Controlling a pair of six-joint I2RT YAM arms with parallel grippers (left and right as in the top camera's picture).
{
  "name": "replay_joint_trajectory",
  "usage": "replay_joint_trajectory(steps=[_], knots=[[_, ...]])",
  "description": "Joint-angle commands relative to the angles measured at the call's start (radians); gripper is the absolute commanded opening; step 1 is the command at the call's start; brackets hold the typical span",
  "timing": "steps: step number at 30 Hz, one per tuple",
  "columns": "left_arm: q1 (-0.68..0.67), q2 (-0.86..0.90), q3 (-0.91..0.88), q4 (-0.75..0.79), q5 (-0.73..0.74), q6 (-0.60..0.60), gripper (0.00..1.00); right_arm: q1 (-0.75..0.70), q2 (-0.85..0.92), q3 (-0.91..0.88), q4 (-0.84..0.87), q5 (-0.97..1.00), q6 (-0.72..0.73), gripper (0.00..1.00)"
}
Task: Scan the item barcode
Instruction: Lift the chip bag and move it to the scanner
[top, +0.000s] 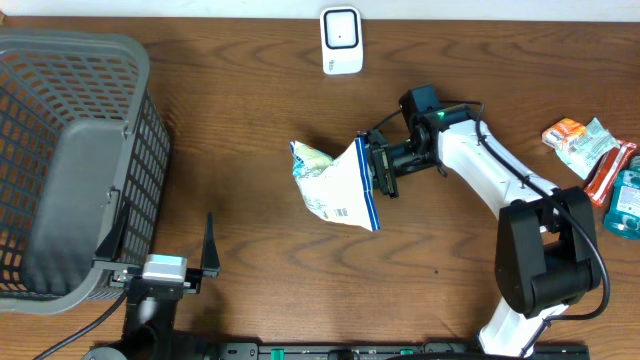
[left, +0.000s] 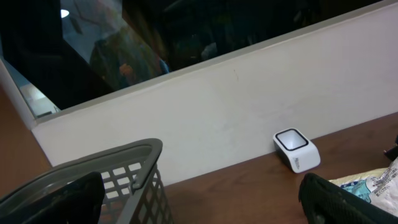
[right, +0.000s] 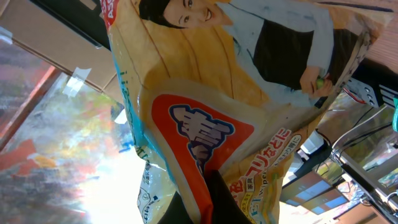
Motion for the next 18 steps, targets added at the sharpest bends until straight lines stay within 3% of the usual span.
replay_joint_trajectory(steps=[1, 5, 7, 10, 13, 18], knots=[[-0.003, -0.006, 0.000, 0.003, -0.012, 0.013, 1.00, -0.003, -0.032, 0.000, 0.053, -0.051, -0.186, 0.01], [-0.003, -0.006, 0.000, 0.003, -0.012, 0.013, 1.00, 0.003, -0.033, 0.000, 0.115, -0.014, -0.596, 0.02], [-0.003, -0.006, 0.000, 0.003, -0.012, 0.013, 1.00, 0.002, -0.033, 0.000, 0.116, 0.083, -0.684, 0.01], [-0.003, -0.006, 0.000, 0.003, -0.012, 0.013, 1.00, 0.000, -0.033, 0.000, 0.135, 0.355, -0.692, 0.01], [-0.003, -0.006, 0.000, 0.003, -0.012, 0.013, 1.00, -0.001, -0.033, 0.000, 0.236, 0.458, -0.741, 0.01], [-0.003, -0.006, 0.000, 0.002, -0.012, 0.013, 1.00, -0.002, -0.033, 0.000, 0.642, 0.473, -0.597, 0.01]])
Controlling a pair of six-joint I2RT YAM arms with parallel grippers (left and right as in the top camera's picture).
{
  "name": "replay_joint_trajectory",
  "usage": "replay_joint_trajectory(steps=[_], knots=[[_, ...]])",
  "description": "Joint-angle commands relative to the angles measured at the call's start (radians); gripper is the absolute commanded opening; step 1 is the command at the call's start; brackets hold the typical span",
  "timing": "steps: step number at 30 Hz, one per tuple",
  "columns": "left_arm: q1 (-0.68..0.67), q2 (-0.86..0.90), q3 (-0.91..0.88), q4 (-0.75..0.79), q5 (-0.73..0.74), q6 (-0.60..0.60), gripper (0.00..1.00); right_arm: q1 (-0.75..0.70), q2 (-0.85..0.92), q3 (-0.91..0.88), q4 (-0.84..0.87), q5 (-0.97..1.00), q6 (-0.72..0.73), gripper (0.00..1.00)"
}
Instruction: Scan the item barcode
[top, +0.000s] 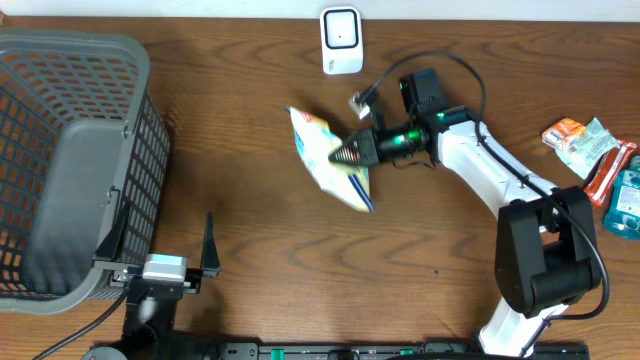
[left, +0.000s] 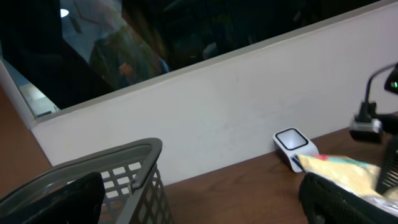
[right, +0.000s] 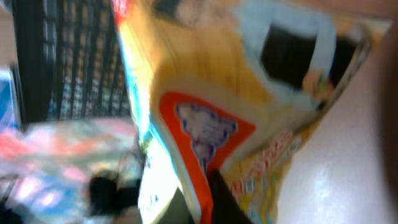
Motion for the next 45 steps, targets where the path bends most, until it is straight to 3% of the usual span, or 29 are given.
replay_joint_trajectory(steps=[1, 6, 12, 20, 25, 34, 36, 41, 45], knots=[[-0.003, -0.007, 0.000, 0.004, -0.012, 0.013, 1.00, 0.003, -0.033, 0.013, 0.205, 0.082, 0.044, 0.01], [-0.003, -0.007, 0.000, 0.003, -0.012, 0.013, 1.00, 0.045, -0.032, 0.022, 0.434, 0.372, 0.050, 0.02], [-0.003, -0.007, 0.000, 0.002, -0.012, 0.013, 1.00, 0.079, 0.034, 0.199, 0.470, 0.783, -0.138, 0.01], [-0.003, -0.007, 0.000, 0.002, -0.012, 0.013, 1.00, 0.067, 0.349, 0.618, 0.474, 0.846, -0.172, 0.02], [-0.002, -0.006, -0.001, -0.002, -0.012, 0.013, 1.00, 0.067, 0.589, 0.910, 0.486, 0.983, -0.195, 0.01], [-0.002, -0.006, 0.000, -0.005, -0.012, 0.013, 1.00, 0.065, 0.682, 0.987, 0.567, 1.145, -0.230, 0.01], [-0.002, -0.006, 0.000, -0.005, -0.012, 0.013, 0.99, 0.063, 0.671, 1.004, 0.536, 1.170, -0.226, 0.01], [-0.002, -0.006, 0.000, -0.005, -0.012, 0.013, 1.00, 0.035, 0.566, 1.055, 0.278, 1.203, -0.226, 0.01], [-0.002, -0.006, 0.000, -0.005, -0.012, 0.013, 1.00, -0.031, 0.463, 1.055, 0.067, 1.379, -0.227, 0.01]])
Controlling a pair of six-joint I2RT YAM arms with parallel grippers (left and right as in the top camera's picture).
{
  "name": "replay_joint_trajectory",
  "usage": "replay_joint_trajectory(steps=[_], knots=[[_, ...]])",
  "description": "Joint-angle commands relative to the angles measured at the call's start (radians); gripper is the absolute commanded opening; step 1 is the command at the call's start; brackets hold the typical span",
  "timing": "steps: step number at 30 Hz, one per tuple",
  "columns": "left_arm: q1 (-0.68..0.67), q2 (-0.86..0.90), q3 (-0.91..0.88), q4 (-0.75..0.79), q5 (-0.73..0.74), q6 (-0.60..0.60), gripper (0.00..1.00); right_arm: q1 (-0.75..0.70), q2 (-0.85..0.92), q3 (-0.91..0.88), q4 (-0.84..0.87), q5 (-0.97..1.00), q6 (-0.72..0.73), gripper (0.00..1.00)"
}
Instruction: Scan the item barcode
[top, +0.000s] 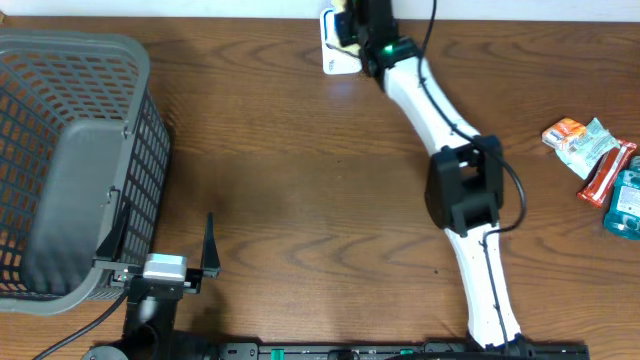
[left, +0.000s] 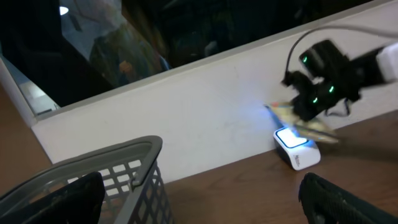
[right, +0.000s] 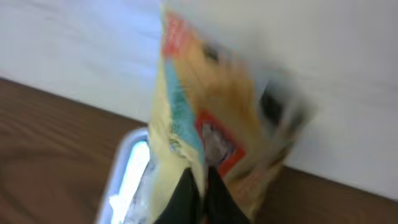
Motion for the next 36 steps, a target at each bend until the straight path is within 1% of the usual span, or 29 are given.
replay_joint_trajectory(steps=[1, 3, 5, 8, 12, 17, 20, 21, 22, 23, 24, 25, 27, 30, 35, 36], knots=[[-0.002, -0.006, 0.000, 0.003, -0.009, 0.013, 1.00, -0.102, -0.182, 0.047, -0.142, 0.249, -0.010, 0.01], [-0.002, -0.006, -0.001, 0.003, -0.009, 0.013, 1.00, -0.154, -0.201, 0.047, -0.219, 0.301, -0.017, 0.01], [-0.002, -0.006, -0.001, 0.003, -0.009, 0.013, 1.00, -0.223, -0.205, 0.047, -0.299, 0.306, -0.045, 0.01], [-0.002, -0.006, 0.000, 0.002, -0.009, 0.013, 1.00, -0.341, -0.184, 0.045, -0.406, 0.306, -0.046, 0.01], [-0.002, -0.006, 0.000, -0.020, -0.009, 0.013, 1.00, -0.476, -0.135, 0.037, -0.462, 0.302, -0.025, 0.01], [-0.002, -0.006, -0.001, -0.023, -0.009, 0.013, 1.00, -0.616, -0.032, 0.036, -0.502, 0.246, 0.082, 0.01], [-0.002, -0.006, -0.001, -0.031, -0.010, 0.013, 1.00, -0.671, 0.024, 0.036, -0.531, 0.201, 0.163, 0.02], [-0.002, -0.006, -0.001, -0.035, -0.010, 0.013, 1.00, -0.683, 0.034, 0.036, -0.539, 0.182, 0.190, 0.10], [-0.002, -0.006, -0.001, -0.040, -0.010, 0.013, 1.00, -0.693, 0.038, 0.036, -0.546, 0.166, 0.209, 0.14], [-0.002, -0.006, -0.001, -0.046, -0.010, 0.013, 1.00, -0.701, 0.036, 0.036, -0.546, 0.146, 0.231, 0.27], [-0.002, -0.006, -0.001, -0.050, -0.010, 0.013, 1.00, -0.706, 0.028, 0.039, -0.546, 0.134, 0.235, 0.70], [-0.002, -0.006, -0.001, -0.051, -0.010, 0.013, 1.00, -0.707, 0.015, 0.040, -0.548, 0.124, 0.235, 0.99], [-0.002, -0.006, -0.001, -0.054, -0.010, 0.013, 1.00, -0.705, -0.038, 0.043, -0.553, 0.104, 0.235, 0.99], [-0.002, -0.006, -0.001, -0.053, -0.009, 0.013, 1.00, -0.694, -0.138, 0.044, -0.565, 0.024, 0.235, 0.99], [-0.002, -0.006, -0.001, -0.048, -0.009, 0.013, 1.00, -0.654, -0.421, 0.044, -0.566, -0.274, 0.235, 0.99], [-0.002, -0.006, -0.001, -0.041, -0.009, 0.013, 1.00, -0.640, -0.473, 0.044, -0.563, -0.306, 0.235, 0.99]])
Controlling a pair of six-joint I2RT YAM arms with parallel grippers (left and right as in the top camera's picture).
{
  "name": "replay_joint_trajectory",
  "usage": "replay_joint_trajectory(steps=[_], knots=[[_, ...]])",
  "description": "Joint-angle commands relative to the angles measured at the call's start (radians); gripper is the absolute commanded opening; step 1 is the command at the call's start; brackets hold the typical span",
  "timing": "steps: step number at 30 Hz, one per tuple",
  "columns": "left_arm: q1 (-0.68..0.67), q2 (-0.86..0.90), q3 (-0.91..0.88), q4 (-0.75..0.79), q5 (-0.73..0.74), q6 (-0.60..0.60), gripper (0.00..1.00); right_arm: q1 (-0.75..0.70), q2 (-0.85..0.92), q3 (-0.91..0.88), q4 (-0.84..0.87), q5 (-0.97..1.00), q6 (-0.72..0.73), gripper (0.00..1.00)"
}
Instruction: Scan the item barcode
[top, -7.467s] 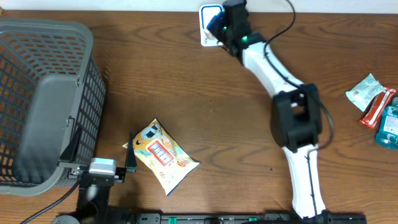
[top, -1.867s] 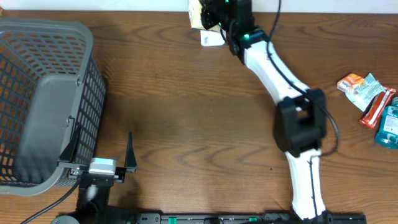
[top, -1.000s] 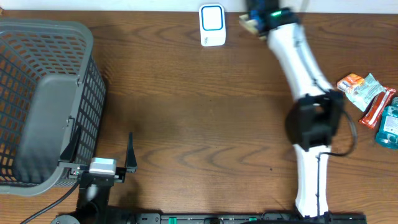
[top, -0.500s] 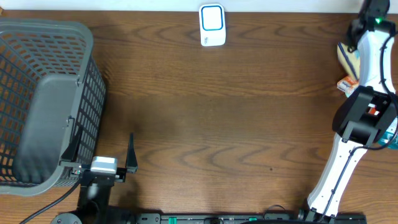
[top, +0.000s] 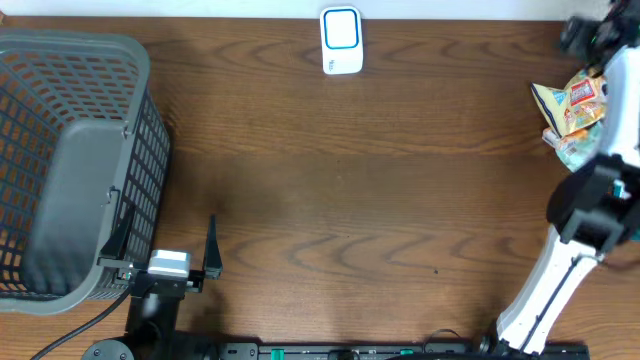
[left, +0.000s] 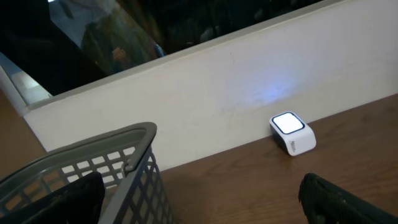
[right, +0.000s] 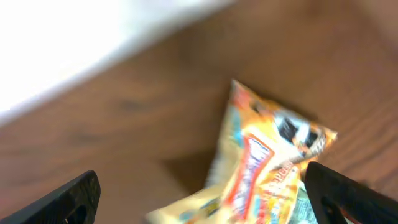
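The yellow-and-orange snack bag (top: 568, 104) lies at the table's far right end, on top of other packs. It shows blurred in the right wrist view (right: 273, 155). My right gripper (right: 211, 199) hovers over the bag, open wide, with nothing held. Its arm reaches to the back right corner (top: 592, 34). The white scanner (top: 341, 40) stands at the back edge by the wall, its window lit blue, and shows in the left wrist view (left: 292, 133). My left gripper (left: 199, 199) is open and empty at the front left.
A large grey mesh basket (top: 70, 160) fills the left end of the table, its rim (left: 134, 163) close to my left fingers. A pale green pack (top: 562, 150) peeks out under the snack bag. A white wall (left: 236, 93) runs along the back.
My right gripper was shut on the bag over the scanner at the back wall. Now the bag lies at the far right end and the gripper is open above it. The left arm barely shifted.
My right gripper first held the bag above mid-table, barcode side up. Then the bag was turned and nearer the scanner. Then it was held right over the scanner, which glowed blue. Now it lies let go on the packs at the right.
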Motion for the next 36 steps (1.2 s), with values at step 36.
replay_joint_trajectory(steps=[36], knots=[[-0.002, -0.006, -0.001, -0.188, -0.009, 0.013, 1.00, 0.436, -0.799, 0.014, -0.820, -0.262, 0.014, 0.99]])
